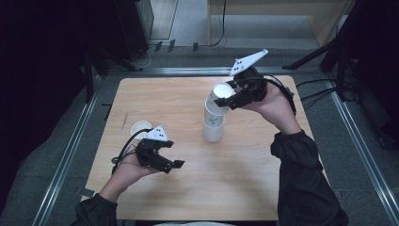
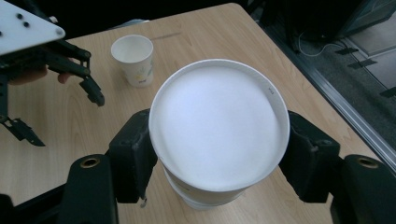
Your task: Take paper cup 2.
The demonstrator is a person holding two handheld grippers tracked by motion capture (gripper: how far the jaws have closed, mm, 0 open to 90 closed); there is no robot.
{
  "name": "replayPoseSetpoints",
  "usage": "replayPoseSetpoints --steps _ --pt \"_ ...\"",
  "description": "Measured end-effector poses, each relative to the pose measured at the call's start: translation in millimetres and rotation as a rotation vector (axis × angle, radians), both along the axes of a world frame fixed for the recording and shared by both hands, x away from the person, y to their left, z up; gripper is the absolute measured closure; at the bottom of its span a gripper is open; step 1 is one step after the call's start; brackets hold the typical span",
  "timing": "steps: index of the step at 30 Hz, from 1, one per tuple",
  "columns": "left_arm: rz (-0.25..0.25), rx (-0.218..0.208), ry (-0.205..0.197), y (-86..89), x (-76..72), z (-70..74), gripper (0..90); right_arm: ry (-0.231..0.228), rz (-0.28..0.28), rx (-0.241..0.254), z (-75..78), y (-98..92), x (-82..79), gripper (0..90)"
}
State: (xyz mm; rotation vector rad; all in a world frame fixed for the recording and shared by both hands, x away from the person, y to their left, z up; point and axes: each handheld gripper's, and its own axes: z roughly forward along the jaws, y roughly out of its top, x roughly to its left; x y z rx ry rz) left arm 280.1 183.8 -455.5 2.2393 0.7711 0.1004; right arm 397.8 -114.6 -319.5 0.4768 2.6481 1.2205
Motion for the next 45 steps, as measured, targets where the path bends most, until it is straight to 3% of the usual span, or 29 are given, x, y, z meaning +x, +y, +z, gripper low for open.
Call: replayPoseSetpoints --steps 7,11,21,31,34,39,45 --pt "-0.038 -0.008 -0.012 -8.9 6.7 2.9 13.2 -0.005 0.002 -0.008 4.1 -10.6 -14.5 34.0" --pt "-0.063 -0.005 -0.014 -15.3 11.6 2.5 13.1 0.013 0.000 -0.027 -2.8 -18.5 -22.0 33.9" --pt "-0.104 -0.025 -0.012 -27.1 25.9 5.7 13.2 0.054 -0.025 -0.019 -16.9 -39.5 -36.5 34.1" --pt "-0.119 -0.040 0.004 -33.9 33.8 3.6 13.2 0.096 -0.025 -0.025 -42.4 -52.0 -56.0 34.1" --pt "-0.123 -0.044 0.005 -35.1 34.1 2.9 13.2 0.079 -0.012 -0.006 -51.0 -54.2 -59.9 34.1" --pt "-0.128 -0.042 0.005 -37.0 35.0 0.8 13.2 0.111 -0.015 -0.003 -69.6 -54.5 -63.8 34.1" --pt "-0.118 -0.054 -0.005 -34.8 37.1 -1.5 13.2 0.110 -0.021 0.024 -92.3 -54.3 -71.3 34.2"
